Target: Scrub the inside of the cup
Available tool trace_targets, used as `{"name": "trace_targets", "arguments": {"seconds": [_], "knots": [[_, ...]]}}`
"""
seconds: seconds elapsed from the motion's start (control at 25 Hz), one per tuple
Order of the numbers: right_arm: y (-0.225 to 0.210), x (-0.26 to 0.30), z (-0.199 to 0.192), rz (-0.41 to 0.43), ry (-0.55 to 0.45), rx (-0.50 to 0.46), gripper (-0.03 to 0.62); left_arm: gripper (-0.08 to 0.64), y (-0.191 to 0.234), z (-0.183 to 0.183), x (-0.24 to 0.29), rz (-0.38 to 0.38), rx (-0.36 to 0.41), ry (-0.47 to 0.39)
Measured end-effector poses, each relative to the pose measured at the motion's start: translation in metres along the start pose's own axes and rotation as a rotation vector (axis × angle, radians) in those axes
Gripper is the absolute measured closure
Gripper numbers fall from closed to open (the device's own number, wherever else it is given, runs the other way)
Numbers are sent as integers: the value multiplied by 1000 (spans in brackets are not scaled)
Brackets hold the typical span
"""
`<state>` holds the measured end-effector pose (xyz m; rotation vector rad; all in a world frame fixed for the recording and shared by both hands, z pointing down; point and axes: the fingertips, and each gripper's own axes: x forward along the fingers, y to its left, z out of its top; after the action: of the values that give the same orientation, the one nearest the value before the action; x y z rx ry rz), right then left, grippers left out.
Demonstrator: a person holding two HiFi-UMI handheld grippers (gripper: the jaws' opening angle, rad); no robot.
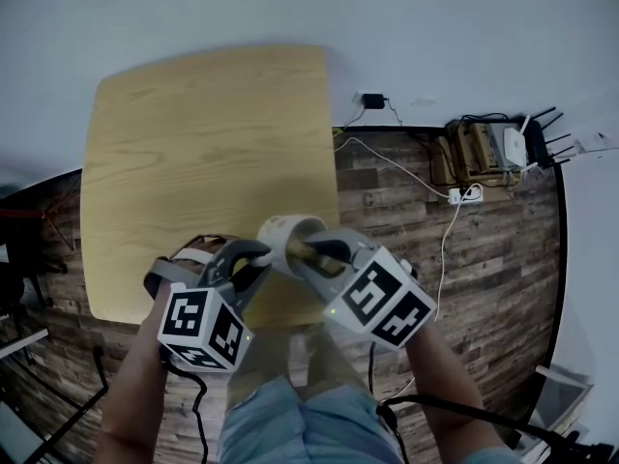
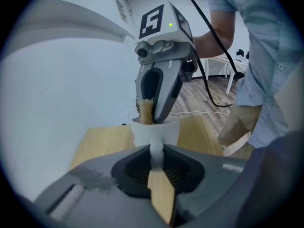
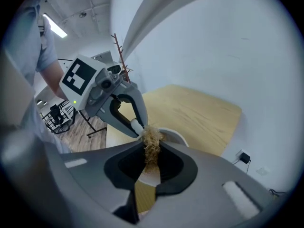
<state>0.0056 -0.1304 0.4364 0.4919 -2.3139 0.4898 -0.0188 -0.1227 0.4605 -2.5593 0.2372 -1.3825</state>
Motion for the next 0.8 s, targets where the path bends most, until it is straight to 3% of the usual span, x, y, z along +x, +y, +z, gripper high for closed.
{"name": "trace_targets", "arguments": {"seconds": [0.4,0.8], "knots": [[-23,-11,2,-79,-9,-26,538,492,-2,-3,-1,-3,7,4],[-34,-15,-25,-132,35,-1,538,492,0,-2,1,15,4,1]]}}
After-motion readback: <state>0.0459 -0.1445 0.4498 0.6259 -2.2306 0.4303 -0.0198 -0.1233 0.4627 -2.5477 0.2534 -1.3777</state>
